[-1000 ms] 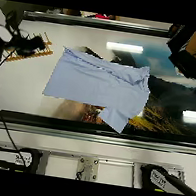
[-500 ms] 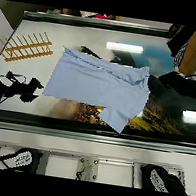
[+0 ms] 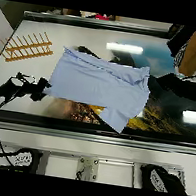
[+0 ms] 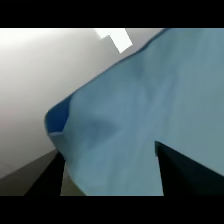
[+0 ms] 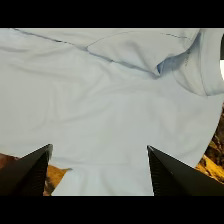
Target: Fold the clothes and pants, and hang the long-sleeved shirts on hangers.
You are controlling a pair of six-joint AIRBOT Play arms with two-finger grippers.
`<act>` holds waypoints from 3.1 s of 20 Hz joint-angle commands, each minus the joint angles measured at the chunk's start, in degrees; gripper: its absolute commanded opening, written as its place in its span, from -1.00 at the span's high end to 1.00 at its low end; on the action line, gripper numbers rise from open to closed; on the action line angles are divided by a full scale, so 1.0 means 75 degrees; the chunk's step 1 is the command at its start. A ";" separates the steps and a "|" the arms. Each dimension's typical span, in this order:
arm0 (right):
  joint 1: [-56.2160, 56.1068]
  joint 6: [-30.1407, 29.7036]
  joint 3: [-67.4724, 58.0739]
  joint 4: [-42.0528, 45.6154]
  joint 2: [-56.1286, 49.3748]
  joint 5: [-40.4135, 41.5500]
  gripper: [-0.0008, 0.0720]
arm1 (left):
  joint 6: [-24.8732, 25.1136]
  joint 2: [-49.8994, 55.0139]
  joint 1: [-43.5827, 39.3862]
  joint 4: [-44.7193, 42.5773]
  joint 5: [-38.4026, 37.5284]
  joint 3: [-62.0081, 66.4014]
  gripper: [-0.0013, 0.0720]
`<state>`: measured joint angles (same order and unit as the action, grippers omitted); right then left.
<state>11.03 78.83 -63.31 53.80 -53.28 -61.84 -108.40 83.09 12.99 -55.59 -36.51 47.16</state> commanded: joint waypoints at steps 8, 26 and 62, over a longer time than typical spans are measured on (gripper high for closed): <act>0.0959 0.1859 0.1772 0.1588 -0.0860 0.0029 -0.80 | 0.0912 -0.0087 -0.0259 -0.0052 -0.0058 0.0769 0.95; -0.1134 0.0799 0.2943 -0.0662 -0.3561 0.2844 0.64 | 0.1003 -0.0152 -0.0256 -0.0050 -0.0111 0.0769 0.95; -0.0962 0.2066 -0.3077 0.1402 -0.4071 -0.1431 0.92 | 0.0801 -0.1580 -0.0058 -0.0962 -0.0930 0.2378 0.95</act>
<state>5.74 94.45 -85.76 64.23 -70.26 -75.64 -103.55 59.53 13.72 -64.55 -48.77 66.19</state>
